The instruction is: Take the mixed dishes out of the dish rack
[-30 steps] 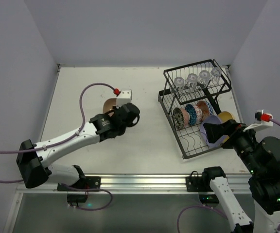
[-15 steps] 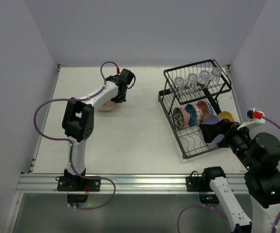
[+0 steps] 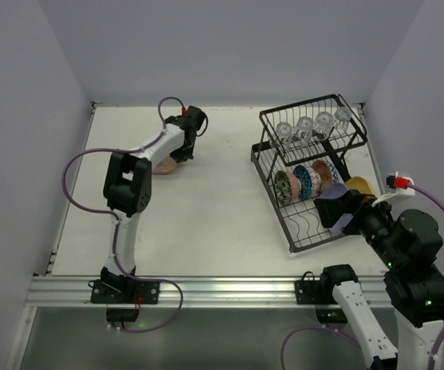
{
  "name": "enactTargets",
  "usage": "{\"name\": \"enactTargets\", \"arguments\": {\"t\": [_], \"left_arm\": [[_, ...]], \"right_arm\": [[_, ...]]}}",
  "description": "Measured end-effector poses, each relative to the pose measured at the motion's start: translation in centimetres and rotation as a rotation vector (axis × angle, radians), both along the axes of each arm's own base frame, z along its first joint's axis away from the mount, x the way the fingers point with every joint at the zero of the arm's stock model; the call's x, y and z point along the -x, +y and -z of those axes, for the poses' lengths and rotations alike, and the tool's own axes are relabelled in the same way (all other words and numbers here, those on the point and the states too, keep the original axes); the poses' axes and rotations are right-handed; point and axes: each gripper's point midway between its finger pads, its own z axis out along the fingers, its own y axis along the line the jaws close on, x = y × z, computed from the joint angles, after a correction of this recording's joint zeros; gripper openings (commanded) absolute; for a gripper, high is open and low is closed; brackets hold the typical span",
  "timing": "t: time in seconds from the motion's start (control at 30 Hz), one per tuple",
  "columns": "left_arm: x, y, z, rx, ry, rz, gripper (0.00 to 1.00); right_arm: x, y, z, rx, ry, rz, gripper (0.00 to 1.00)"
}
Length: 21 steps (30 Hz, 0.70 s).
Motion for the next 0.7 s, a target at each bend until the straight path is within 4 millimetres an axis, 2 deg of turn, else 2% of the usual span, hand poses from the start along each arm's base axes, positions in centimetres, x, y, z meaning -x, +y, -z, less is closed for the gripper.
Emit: {"name": "enactTargets", "arguments": {"t": [0.1,0.13,0.17,0.23,0.33,0.37,0.47,0.53,0.63,0.7], "left_arm": [[0.3,0.3,0.8,-0.004,0.022,-0.004,0.00],[0.4,0.3,0.9,-0.004,0.025,-0.005,0.03],[0.4,0.3,1.0,-0.002,0.025,-0.005,0.14],[0.4,0.2,1.1,0.004,0.025,-0.009,0.20],[0.6,0.1,1.6,0.014,0.030,-0.015,0.46],[0.7,0.1,1.7,0.018,0.032,-0.020,0.64],[0.9,-0.1,1.5,0.039,0.028,-0.031,0.74],[1.2,-0.2,0.9,0.057,0.020,-0.036,0.79],[1.5,-0.6,-1.4,0.103,-0.031,-0.038,0.98],[2.1,-1.0,-3.7,0.150,-0.090,-0.042,1.00]], "right_arm": [[-0.1,0.0,0.1,0.000,0.000,-0.001,0.99],[-0.1,0.0,0.0,-0.001,-0.003,-0.002,0.99],[-0.2,0.1,-0.1,-0.001,-0.006,-0.002,0.99],[-0.2,0.1,-0.2,-0.002,-0.010,-0.002,0.99],[-0.2,0.1,-0.2,-0.002,-0.010,-0.001,0.99],[-0.2,0.0,-0.2,-0.002,-0.010,-0.001,0.99],[-0.2,0.0,-0.2,-0.001,-0.010,0.002,0.99],[-0.2,0.0,-0.1,0.000,-0.010,0.004,0.99],[-0.4,-0.5,-0.1,0.010,-0.010,0.027,0.99],[-0.6,-1.1,0.0,0.024,-0.012,0.062,0.99]]}}
